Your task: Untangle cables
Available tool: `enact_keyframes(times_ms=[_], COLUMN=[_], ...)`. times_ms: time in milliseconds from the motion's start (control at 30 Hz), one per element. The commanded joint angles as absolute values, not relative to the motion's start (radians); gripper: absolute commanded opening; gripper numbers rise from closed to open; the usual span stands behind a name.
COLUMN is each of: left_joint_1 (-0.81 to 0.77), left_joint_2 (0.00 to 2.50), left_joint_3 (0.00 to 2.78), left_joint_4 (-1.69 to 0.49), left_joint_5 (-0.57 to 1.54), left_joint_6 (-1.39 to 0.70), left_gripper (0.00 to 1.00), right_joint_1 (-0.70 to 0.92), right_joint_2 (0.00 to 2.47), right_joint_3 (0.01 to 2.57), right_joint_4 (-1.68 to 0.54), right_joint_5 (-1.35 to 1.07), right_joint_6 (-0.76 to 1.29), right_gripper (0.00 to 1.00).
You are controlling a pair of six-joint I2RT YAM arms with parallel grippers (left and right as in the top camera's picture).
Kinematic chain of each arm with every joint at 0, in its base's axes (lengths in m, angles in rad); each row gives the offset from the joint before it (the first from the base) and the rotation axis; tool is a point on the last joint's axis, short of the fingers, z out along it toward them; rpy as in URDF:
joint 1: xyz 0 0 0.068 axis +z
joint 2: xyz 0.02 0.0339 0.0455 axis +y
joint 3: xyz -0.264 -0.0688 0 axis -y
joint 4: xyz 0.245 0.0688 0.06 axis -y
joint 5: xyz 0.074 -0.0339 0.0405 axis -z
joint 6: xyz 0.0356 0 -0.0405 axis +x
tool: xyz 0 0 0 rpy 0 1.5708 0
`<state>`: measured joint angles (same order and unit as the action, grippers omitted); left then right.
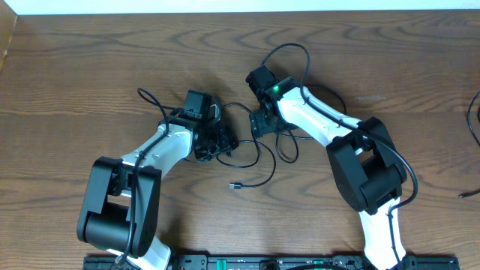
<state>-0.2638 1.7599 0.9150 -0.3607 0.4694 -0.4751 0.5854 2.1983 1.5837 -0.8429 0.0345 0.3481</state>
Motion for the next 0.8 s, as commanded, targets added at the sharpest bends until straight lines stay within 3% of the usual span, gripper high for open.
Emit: enact_keyframes(times_ms=[0, 333, 767], left_joint_1=[-0.264, -0.264, -0.264], left_joint_2=[1.808, 1.808, 1.808], left_joint_3=[0.873, 0.873, 0.873], left_joint_4=[-0.379, -0.379, -0.376], left_joint_5=[0.446, 0.446, 0.448], left_joint_6=[-0.485, -0.485, -0.485], left_gripper=[0.48, 0.48, 0.48], right_joint_1=[0.59, 0.582, 0.637], right_joint_2=[2.355, 2.355, 2.357], right_joint_3=[1.483, 1.483, 1.483], right_joint_4=[-0.83, -0.709, -0.721], right_joint_5=[-0.082, -0.264, -0.222], right_joint_6=[0.319, 0.321, 0.315], right_gripper=[0.81, 0.8, 0.84])
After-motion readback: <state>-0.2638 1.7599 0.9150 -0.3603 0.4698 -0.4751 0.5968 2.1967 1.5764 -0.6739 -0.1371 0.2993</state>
